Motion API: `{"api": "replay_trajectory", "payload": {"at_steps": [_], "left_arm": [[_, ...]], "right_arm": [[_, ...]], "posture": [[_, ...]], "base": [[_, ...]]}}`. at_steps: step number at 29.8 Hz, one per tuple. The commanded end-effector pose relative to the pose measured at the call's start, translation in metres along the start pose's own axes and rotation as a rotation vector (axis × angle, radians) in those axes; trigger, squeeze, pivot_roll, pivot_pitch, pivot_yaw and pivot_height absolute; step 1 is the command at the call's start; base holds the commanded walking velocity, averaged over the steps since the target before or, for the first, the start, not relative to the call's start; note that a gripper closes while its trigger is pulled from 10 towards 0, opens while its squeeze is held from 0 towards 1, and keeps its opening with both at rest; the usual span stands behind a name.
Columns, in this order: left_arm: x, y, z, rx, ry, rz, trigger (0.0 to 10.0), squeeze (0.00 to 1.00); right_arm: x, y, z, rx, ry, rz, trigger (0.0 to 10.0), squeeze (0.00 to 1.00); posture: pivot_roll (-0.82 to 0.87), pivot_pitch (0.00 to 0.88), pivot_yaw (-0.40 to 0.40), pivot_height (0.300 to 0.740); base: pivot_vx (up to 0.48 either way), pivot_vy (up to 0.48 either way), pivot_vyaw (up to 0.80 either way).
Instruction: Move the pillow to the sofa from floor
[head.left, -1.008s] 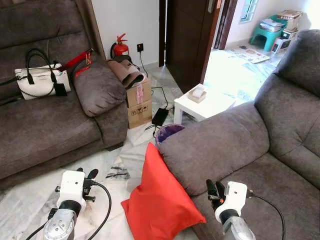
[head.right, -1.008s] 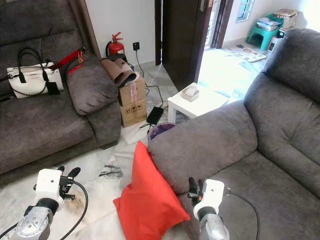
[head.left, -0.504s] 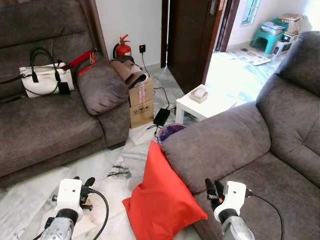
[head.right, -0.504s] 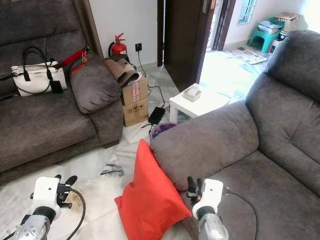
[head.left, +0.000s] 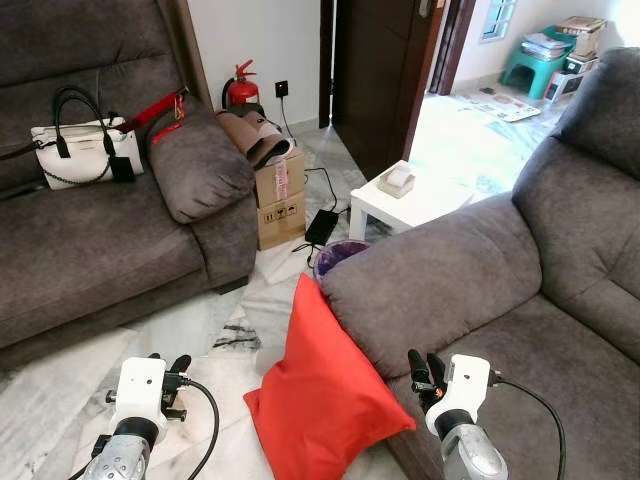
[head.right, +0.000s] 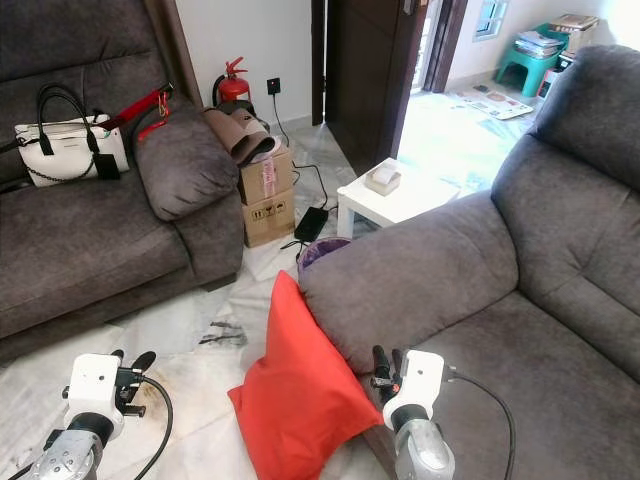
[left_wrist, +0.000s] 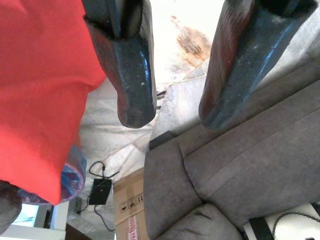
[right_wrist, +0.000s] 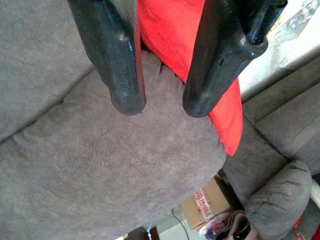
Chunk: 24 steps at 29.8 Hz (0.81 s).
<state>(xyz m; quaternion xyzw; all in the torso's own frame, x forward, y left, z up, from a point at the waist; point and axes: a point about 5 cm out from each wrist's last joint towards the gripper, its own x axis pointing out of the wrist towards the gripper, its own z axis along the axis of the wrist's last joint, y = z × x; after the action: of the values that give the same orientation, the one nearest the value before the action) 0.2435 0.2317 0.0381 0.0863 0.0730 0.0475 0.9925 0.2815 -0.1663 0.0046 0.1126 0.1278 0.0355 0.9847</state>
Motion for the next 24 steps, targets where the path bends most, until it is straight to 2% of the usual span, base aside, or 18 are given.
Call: {"api": "replay_trajectory", "payload": {"at_steps": [1,9,24], "left_arm": [[-0.0027,0.0007,-0.0044,0.003,0.02,0.004,10.0,0.0],[-0.0014,-0.0002,-0.0032,0.007,0.016,0.001,10.0,0.0],[-0.0029,-0.0054,-0.0018,-0.008,0.013,-0.005,10.0,0.0]], "right_arm": [[-0.001,0.0008,-0.0027,0.003,0.009,-0.002,10.0,0.0],[-0.0004,0.0009,-0.0059,-0.008,0.044,-0.006,10.0,0.0],[-0.0005,0.0015,-0.0053,-0.017,0.037,0.002,10.0,0.0]], "posture": [[0.05,0.109,0.022,0.666],[0.05,0.109,0.023,0.657],[0.05,0.124,0.019,0.652]], "base": [[0.0,0.0,0.0],[0.0,0.0,0.0],[0.0,0.0,0.0]]}}
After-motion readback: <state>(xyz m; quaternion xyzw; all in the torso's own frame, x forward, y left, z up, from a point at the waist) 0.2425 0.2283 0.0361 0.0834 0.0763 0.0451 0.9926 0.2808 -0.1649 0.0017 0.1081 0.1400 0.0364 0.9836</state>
